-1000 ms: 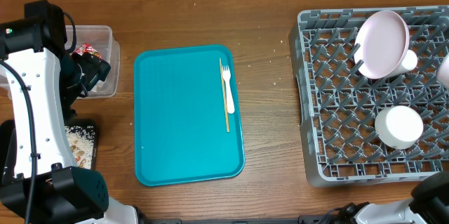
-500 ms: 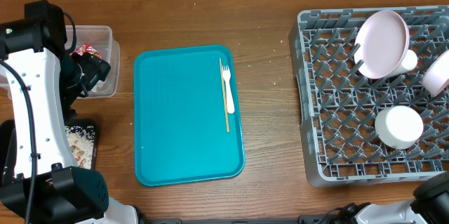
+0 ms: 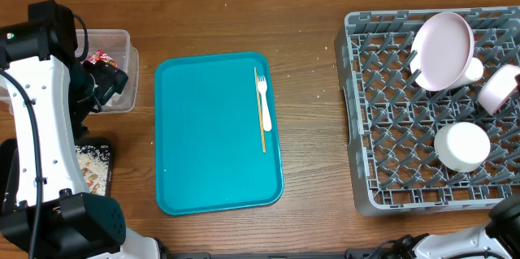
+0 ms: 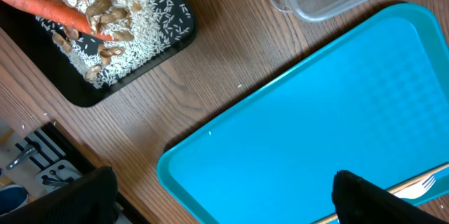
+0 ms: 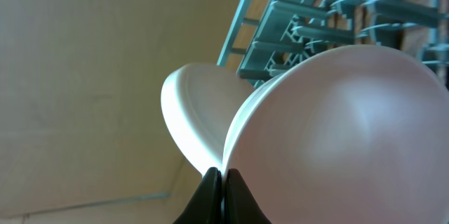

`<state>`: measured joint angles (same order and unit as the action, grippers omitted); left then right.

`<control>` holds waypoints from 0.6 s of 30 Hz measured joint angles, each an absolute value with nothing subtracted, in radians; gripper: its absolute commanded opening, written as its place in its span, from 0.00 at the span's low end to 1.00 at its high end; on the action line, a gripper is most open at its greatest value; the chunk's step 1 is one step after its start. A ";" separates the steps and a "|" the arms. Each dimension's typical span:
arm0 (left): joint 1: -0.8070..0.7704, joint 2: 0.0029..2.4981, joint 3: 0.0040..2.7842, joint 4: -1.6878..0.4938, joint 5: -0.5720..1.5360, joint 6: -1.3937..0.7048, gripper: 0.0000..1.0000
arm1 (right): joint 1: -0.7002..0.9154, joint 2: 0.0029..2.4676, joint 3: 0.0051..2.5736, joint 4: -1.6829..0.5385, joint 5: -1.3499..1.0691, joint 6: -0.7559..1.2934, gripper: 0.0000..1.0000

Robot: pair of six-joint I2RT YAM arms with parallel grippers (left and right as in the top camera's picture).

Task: Sort waste into correct bins and load items into the dishwasher
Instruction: 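Carry the pink bowl to the rack's right side and stand it, then release the pink bowl in the rack and lift the right gripper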

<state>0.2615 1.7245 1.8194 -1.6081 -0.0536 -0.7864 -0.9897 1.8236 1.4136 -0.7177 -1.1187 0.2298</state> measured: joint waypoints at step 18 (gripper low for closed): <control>0.262 1.724 1.819 -1.608 -0.054 -0.786 1.00 | -1.005 1.824 1.411 -0.533 -1.163 0.393 0.09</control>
